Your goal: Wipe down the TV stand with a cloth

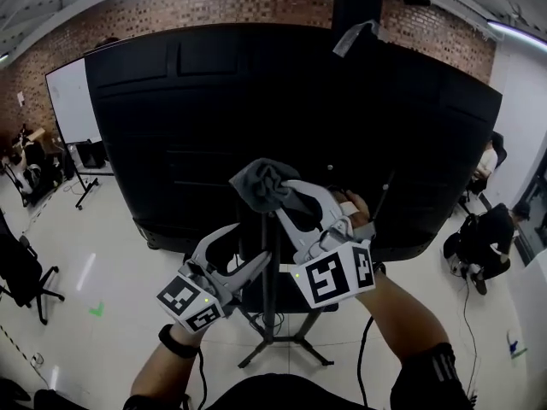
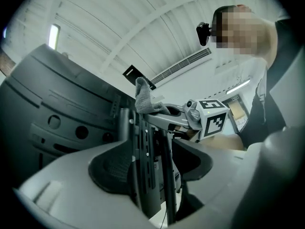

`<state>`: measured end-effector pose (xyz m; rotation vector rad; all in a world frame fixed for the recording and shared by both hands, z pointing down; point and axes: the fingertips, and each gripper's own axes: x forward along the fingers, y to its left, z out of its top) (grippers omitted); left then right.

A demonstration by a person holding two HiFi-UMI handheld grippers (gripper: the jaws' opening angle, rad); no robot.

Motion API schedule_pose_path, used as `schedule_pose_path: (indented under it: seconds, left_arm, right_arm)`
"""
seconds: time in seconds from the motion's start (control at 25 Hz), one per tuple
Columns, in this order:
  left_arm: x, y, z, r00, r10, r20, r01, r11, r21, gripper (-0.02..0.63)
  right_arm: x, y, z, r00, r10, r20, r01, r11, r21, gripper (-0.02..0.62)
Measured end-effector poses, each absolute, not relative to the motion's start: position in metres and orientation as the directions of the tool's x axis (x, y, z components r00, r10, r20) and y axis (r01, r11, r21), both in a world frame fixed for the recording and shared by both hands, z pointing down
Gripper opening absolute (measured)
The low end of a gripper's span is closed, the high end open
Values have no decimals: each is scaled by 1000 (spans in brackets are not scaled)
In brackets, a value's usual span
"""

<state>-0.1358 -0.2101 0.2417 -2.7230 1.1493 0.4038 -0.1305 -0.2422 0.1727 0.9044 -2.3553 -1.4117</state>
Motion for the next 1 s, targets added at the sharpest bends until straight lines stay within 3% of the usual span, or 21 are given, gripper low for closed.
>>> schedule_pose_path:
  seconds: [0.56, 1.0]
  left_arm:
    - [-273, -211, 254, 607, -727, -321, -767, -642, 4, 284]
    - [-293, -211, 262, 609, -720, -333, -751, -658, 49, 283]
  right_arm:
    - [-325, -273, 199, -702, -712, 30, -69, 110, 992, 49]
    - [-346, -309, 204, -584, -804, 106, 24, 114, 993, 49]
